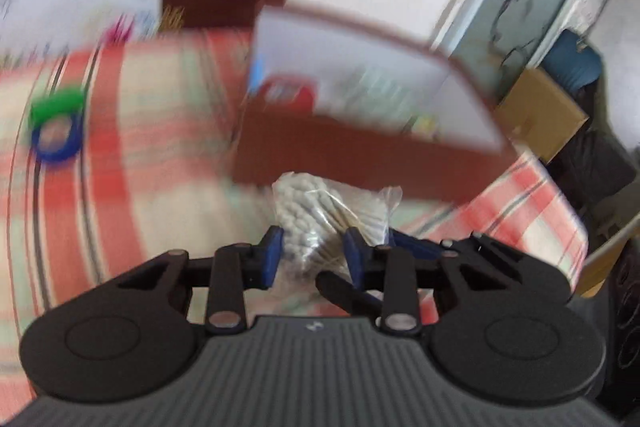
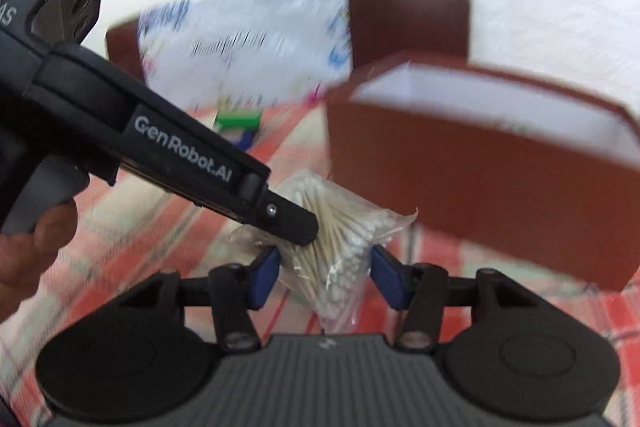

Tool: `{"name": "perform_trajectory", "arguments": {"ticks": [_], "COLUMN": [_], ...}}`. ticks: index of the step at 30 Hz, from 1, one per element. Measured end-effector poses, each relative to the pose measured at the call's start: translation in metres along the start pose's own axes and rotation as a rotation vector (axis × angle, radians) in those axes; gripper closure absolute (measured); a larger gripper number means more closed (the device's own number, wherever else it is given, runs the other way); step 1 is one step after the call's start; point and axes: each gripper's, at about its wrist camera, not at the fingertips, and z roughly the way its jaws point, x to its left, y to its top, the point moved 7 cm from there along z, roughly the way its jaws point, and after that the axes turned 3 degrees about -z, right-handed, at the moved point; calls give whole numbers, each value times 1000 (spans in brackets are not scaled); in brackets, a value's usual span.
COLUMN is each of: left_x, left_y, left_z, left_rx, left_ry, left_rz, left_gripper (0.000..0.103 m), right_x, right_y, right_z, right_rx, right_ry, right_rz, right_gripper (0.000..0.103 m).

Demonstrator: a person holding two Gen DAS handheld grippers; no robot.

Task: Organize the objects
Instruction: 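Carry the cotton swab bag into the brown box and release it, then withdraw the right gripper and reach toward the green box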

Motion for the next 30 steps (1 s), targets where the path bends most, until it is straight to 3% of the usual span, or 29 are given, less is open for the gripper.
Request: {"name": "perform_trajectory", "arguments": {"ticks": [3, 6, 10, 14, 20, 26, 30], "left_x": [-41, -77, -107, -118, -103, -90, -78], "left_y": [52, 83, 96, 89, 86, 87, 78], "left_z": [-4, 20, 71, 110, 117, 86, 61], "left_rx": [-98, -127, -83, -35, -44, -113, -135], "left_ry": [-53, -81, -125, -122, 10, 151, 201], "left_rz": [97, 188, 235, 254, 285, 362, 361], "left_gripper": [67, 67, 67, 68, 67, 65, 61], "right_x": [-34, -74, -127, -161, -156, -157, -149], "right_y": [44, 71, 70, 53, 44, 39, 36], "right_z": [-21, -25, -9, 8, 15, 3, -23], "right_rx": [-141, -202, -140, -58, -64, -108, -160], "right_ry": [-87, -191, -281, -305, -333, -351, -364], "right_rz": [12, 17, 68, 116, 80, 164, 226], "right_gripper": [53, 53, 53, 53, 38, 38, 37]}}
